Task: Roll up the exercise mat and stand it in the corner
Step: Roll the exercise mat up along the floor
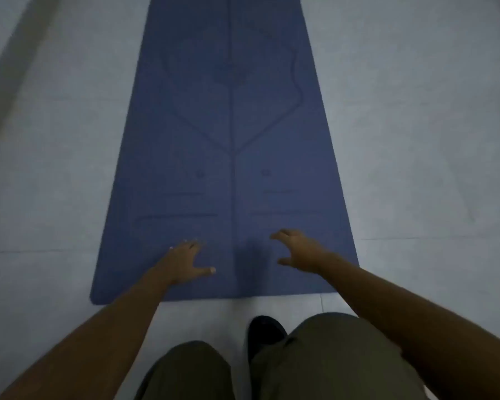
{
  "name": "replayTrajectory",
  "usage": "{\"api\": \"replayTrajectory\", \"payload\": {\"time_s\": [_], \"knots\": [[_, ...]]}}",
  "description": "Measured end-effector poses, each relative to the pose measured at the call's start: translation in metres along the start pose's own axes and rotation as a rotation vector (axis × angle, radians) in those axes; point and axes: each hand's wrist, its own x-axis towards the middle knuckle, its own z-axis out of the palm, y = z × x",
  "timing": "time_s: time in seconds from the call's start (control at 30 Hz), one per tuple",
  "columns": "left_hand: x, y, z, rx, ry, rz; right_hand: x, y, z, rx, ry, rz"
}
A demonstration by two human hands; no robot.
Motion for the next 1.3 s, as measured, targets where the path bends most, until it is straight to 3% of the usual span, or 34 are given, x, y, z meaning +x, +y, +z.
{"api": "replayTrajectory", "payload": {"time_s": [0.13, 0.3, 0.43, 0.57, 0.67, 0.83, 0.9, 0.97, 1.03, 1.17, 1.3], "knots": [[0.024, -0.011, 0.051, 0.235, -0.147, 0.015, 0.016, 0.028, 0.069, -0.16, -0.122, -0.01], [0.027, 0.008, 0.085, 0.453, -0.027, -0.032, 0.007, 0.042, 0.12, -0.367, -0.115, -0.029], [0.024, 0.002, 0.063, 0.282, -0.106, 0.006, 0.005, 0.044, 0.122, -0.341, -0.109, -0.042], [0.029, -0.004, 0.007, -0.068, -0.059, 0.084, 0.013, 0.041, 0.066, -0.05, -0.134, -0.072], [0.041, -0.004, -0.021, -0.101, 0.106, 0.042, 0.017, 0.042, 0.024, 0.02, 0.066, -0.046], [0.055, 0.01, -0.042, 0.022, 0.738, 0.039, 0.044, 0.029, 0.002, -0.253, 0.785, -0.073], [0.064, 0.017, -0.035, 0.078, 0.885, 0.099, 0.062, 0.025, 0.006, -0.337, 0.857, -0.121], [0.07, 0.018, -0.021, 0.201, 0.962, 0.119, 0.075, 0.025, 0.015, -0.36, 0.788, -0.143], [0.072, 0.01, -0.006, 0.256, 0.917, 0.123, 0.079, 0.027, 0.024, -0.347, 0.712, -0.146], [0.069, -0.009, 0.016, 0.407, 0.598, 0.134, 0.082, 0.036, 0.035, -0.408, 0.388, -0.027], [0.079, -0.008, 0.008, 0.6, 0.463, 0.018, 0.094, 0.036, 0.038, -0.427, 0.359, 0.032]]}}
